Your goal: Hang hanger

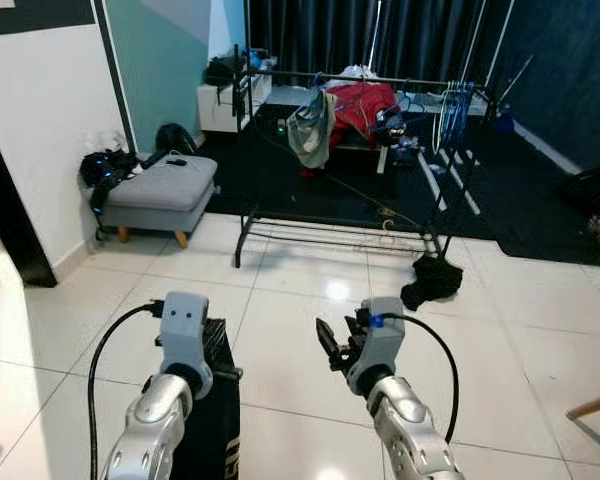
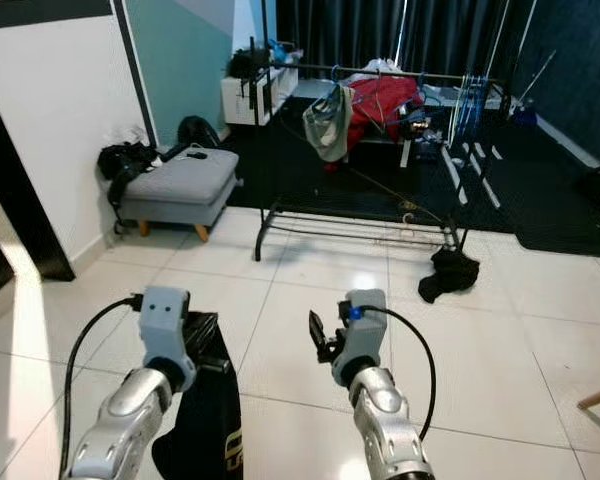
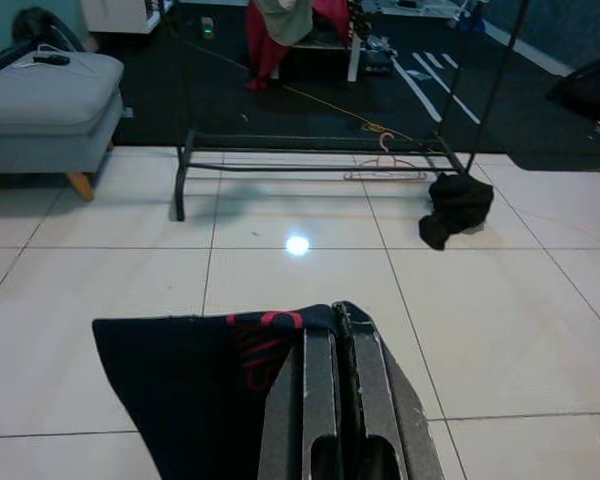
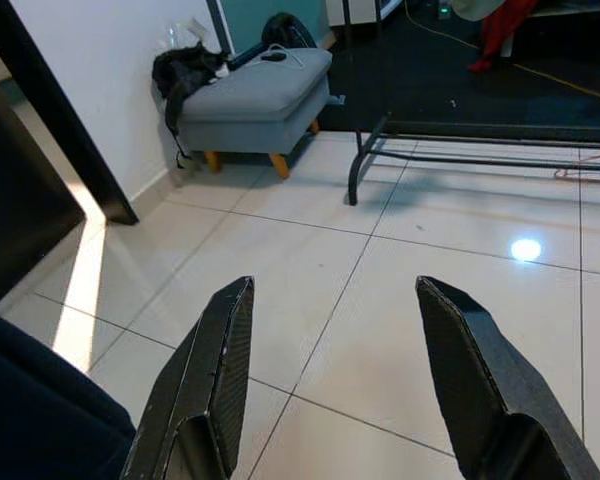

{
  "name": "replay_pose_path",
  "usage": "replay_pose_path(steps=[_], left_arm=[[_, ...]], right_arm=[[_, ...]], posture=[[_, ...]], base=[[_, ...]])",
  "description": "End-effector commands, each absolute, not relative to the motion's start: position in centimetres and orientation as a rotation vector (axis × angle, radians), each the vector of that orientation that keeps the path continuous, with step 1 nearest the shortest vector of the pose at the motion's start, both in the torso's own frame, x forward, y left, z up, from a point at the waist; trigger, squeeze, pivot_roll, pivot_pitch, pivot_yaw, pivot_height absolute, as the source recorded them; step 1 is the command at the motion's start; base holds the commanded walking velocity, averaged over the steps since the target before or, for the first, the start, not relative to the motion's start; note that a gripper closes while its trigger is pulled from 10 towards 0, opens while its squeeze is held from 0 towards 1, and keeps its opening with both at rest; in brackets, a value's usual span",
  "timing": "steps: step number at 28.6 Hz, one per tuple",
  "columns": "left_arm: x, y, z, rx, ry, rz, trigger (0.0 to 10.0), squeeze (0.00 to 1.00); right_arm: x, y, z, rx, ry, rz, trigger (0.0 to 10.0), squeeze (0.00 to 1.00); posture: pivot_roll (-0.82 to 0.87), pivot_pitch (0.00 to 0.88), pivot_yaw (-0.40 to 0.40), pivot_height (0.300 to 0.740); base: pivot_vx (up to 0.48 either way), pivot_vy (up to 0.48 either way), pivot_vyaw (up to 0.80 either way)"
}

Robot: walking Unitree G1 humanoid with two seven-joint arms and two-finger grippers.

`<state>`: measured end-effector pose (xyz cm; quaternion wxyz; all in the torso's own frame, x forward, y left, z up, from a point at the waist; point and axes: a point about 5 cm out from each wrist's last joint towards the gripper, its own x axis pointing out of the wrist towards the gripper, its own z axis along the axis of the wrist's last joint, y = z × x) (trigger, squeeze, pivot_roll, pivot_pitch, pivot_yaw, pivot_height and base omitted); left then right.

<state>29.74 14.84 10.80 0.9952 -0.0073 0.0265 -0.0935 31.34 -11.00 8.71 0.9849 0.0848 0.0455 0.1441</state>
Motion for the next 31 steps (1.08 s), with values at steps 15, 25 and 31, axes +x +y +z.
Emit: replay_pose_path(steps=[15,25,31], left_arm=[[29.85,15.28,11.68,0.005,0.002,-0.183,10.0,0.00],[29.94,15.22,11.78,0.002,-0.005,-0.182,10.0,0.00],[30.00,15.23,11.84,0.002,-0.007,-0.183,10.0,0.00]], right_arm=[[31.37,-10.96,8.79,0.162,0.082,0.300,10.0,0.00],[31.50,-10.96,9.11,0.169,0.070,0.298,10.0,0.00],[31.50,-11.00,9.11,0.166,0.068,0.295,10.0,0.00]], posture=[[0.05,0.014,-0.021,0.740],[0.04,0.022,-0.023,0.740],[0.04,0.028,-0.022,0.740]], base=[[0.395,0.000,0.00],[0.395,0.000,0.00],[0.398,0.000,-0.76]])
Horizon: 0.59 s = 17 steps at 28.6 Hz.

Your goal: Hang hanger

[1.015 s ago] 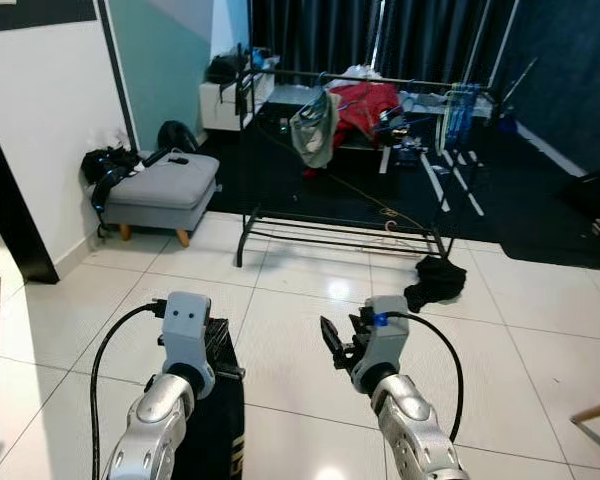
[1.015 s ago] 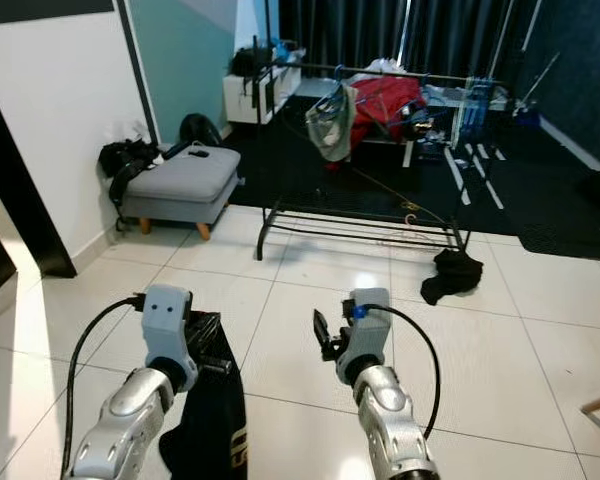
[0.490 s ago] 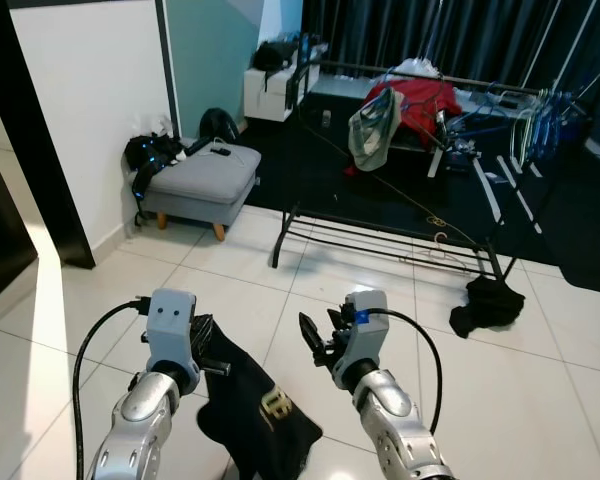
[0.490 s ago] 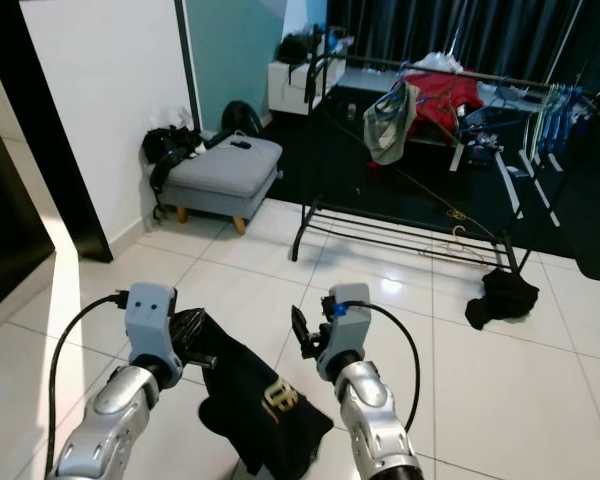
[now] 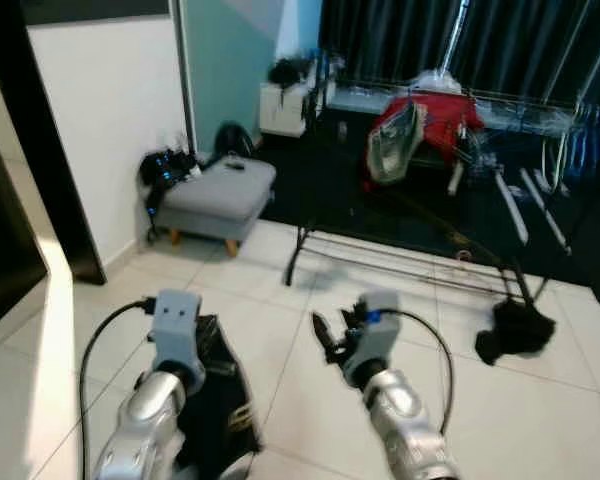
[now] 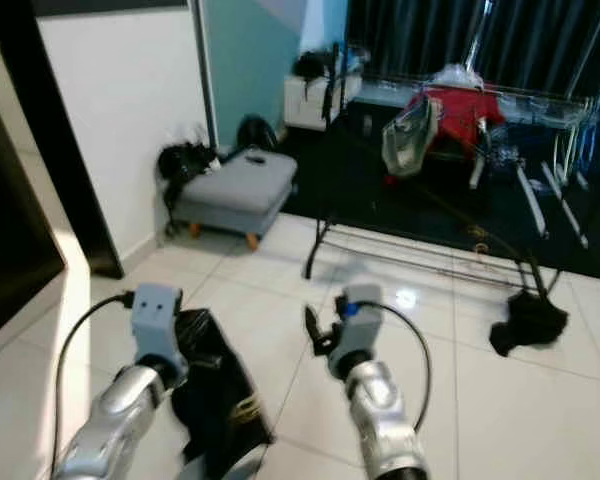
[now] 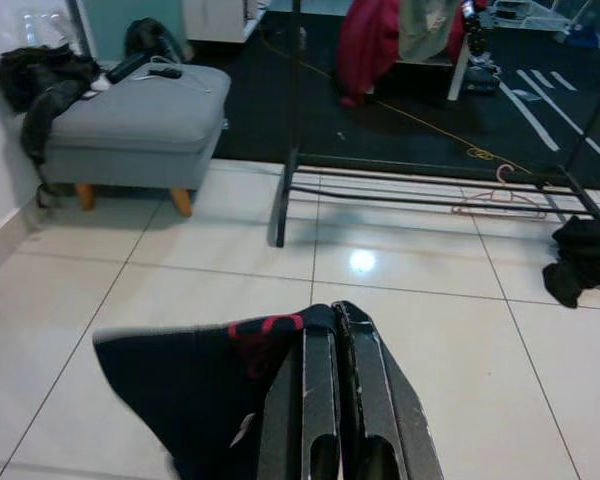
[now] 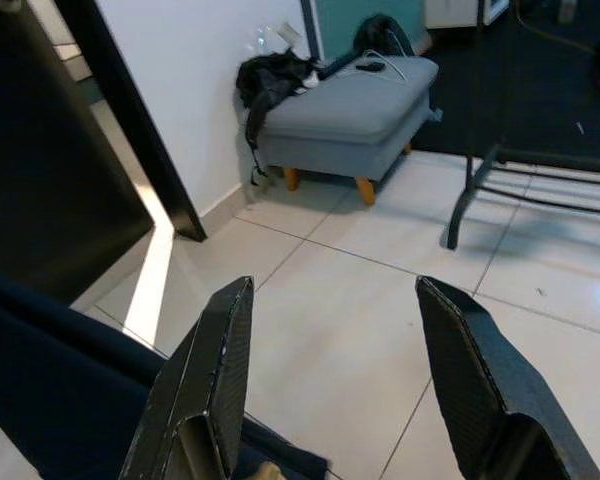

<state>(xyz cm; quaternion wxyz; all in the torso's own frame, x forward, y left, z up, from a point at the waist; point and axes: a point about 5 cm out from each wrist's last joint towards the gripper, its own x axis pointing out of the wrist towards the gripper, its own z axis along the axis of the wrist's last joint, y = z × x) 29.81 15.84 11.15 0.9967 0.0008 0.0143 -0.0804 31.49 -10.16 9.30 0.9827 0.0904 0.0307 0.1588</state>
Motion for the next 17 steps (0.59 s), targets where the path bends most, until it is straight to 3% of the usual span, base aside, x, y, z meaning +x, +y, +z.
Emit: replay_pose_path(steps=[1,7,17], left_arm=[[30.00,15.23,11.84,0.002,-0.007,-0.183,10.0,0.00],[30.06,15.16,11.86,0.002,-0.007,-0.187,10.0,0.00],[30.08,15.09,11.90,0.003,-0.009,-0.190,10.0,0.00]], right_arm=[[31.50,-11.00,9.11,0.166,0.068,0.295,10.0,0.00],[31.48,-11.04,9.14,0.168,0.065,0.292,10.0,0.00],[31.43,-11.14,9.19,0.176,0.057,0.284,10.0,0.00]], posture=[[0.04,0.028,-0.022,0.740],[0.04,0.028,-0.019,0.740],[0.04,0.033,-0.017,0.740]], base=[[0.398,0.000,-0.80],[0.394,0.000,-0.80],[0.395,0.000,0.00]])
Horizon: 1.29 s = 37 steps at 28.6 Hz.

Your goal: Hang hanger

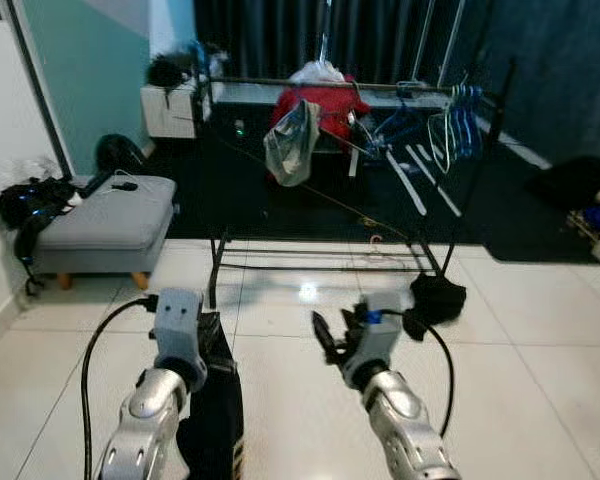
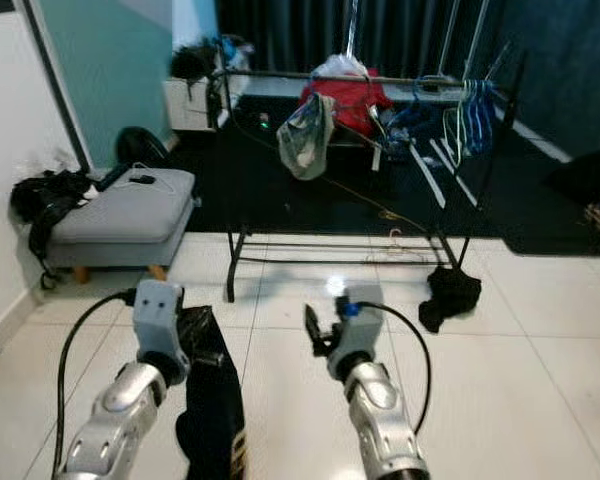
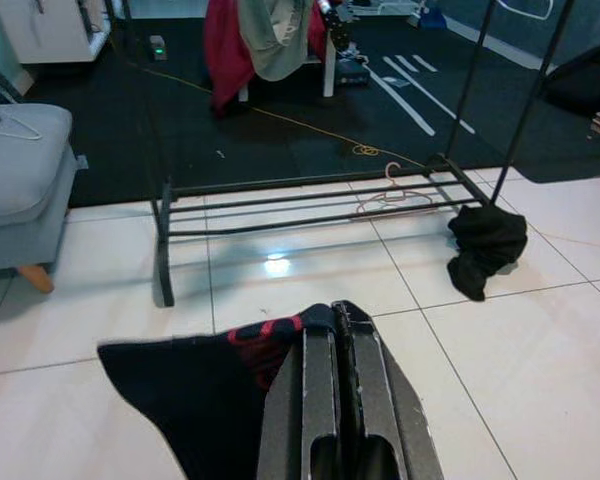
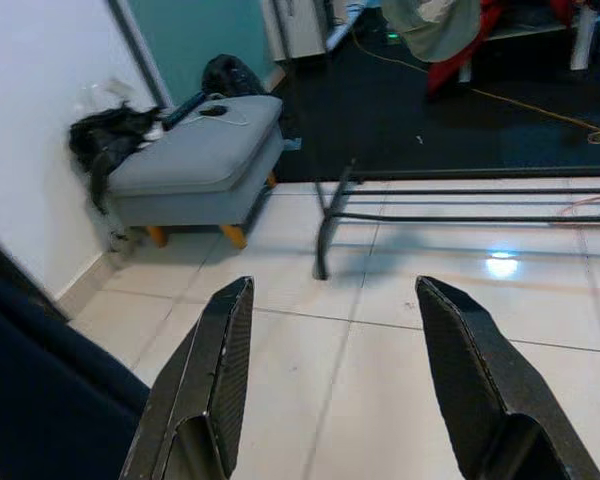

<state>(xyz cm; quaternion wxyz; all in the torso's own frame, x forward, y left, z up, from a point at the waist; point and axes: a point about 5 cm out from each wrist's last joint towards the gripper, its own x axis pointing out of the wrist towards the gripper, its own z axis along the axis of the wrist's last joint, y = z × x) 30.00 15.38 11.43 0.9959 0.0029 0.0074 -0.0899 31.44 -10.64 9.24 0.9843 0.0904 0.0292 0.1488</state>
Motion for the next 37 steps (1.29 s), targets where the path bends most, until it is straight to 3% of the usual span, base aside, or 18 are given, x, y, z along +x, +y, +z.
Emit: replay_pose_path(steps=[1,37], left_arm=[[30.1,15.1,11.9,0.003,-0.009,-0.188,10.0,0.00],[30.4,16.3,13.2,0.018,-0.038,-0.126,10.0,0.00]], right_arm=[[31.4,-11.1,9.2,0.176,0.056,0.285,10.0,0.00],[32.6,-9.9,10.9,0.189,-0.004,0.334,10.0,0.00]], posture=[[0.04,0.033,-0.017,0.740],[0.08,0.050,-0.051,0.740]], base=[[0.394,0.000,0.00],[0.395,0.000,0.00]])
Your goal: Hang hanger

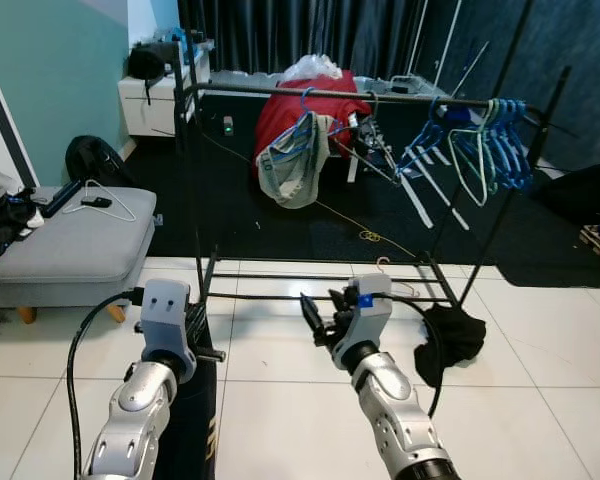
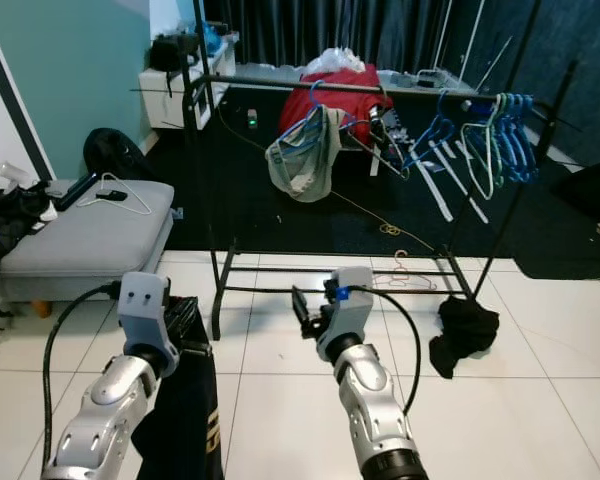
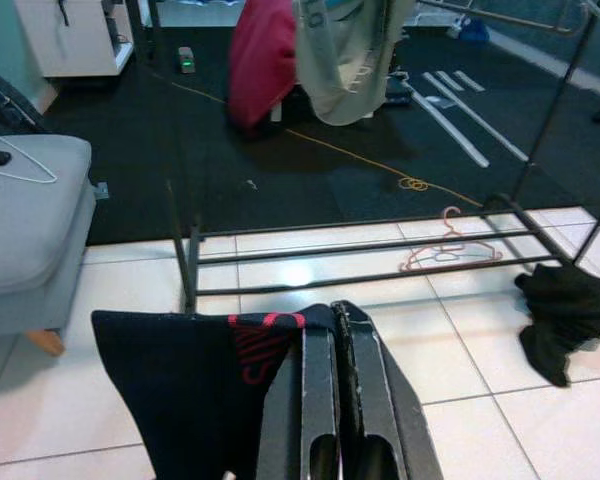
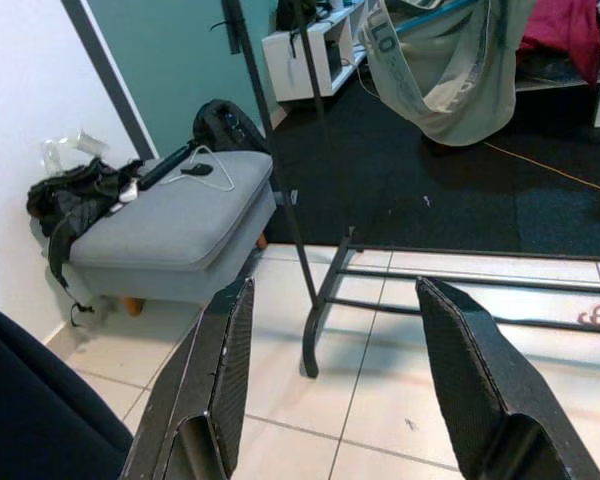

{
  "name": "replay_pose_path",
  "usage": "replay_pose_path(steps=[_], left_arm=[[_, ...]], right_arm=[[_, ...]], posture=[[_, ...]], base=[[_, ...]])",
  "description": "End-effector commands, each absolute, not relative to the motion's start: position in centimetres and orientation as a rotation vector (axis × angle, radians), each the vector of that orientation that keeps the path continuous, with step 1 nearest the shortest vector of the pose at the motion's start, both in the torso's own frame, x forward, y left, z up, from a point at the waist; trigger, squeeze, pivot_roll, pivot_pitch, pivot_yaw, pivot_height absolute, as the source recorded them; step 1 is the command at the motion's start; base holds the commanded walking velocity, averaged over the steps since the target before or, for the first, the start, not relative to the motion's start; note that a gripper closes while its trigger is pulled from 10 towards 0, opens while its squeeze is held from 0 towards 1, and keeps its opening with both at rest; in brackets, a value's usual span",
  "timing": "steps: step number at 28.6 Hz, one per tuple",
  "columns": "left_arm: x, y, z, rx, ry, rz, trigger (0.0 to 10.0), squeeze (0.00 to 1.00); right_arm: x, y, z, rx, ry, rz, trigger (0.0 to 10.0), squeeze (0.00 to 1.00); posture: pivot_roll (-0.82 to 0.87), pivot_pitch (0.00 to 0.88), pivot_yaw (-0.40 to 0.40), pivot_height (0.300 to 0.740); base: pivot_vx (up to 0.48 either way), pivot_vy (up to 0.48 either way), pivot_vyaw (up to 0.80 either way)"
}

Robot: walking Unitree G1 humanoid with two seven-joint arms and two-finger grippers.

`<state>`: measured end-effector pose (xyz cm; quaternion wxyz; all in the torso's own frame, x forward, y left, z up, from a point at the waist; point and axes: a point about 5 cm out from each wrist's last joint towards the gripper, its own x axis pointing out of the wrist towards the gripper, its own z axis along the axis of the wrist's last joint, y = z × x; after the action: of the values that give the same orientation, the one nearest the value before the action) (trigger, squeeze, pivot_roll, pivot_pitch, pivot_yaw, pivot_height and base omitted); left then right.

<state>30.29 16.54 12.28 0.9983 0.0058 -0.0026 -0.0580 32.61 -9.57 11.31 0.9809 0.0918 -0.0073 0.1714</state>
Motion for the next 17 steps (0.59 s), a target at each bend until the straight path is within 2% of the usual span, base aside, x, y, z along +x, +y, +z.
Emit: replay_pose_path(steps=[1,13,17], left_arm=[[30.4,16.3,13.2,0.018,-0.038,-0.126,10.0,0.00],[30.3,16.3,13.3,0.000,-0.050,-0.114,10.0,0.00],[30.9,16.3,14.3,0.006,-0.057,-0.132,10.0,0.00]], right_arm=[[32.6,-9.9,10.9,0.189,-0.004,0.334,10.0,0.00],[32.8,-9.3,11.1,0.184,-0.004,0.363,10.0,0.00],[32.8,-9.2,11.1,0.173,-0.004,0.371,10.0,0.00]], posture=[[0.08,0.050,-0.051,0.740],[0.06,0.058,-0.068,0.740],[0.06,0.056,-0.054,0.740]], base=[[0.394,0.000,0.00],[0.396,0.000,0.00],[0.141,0.000,0.00]])
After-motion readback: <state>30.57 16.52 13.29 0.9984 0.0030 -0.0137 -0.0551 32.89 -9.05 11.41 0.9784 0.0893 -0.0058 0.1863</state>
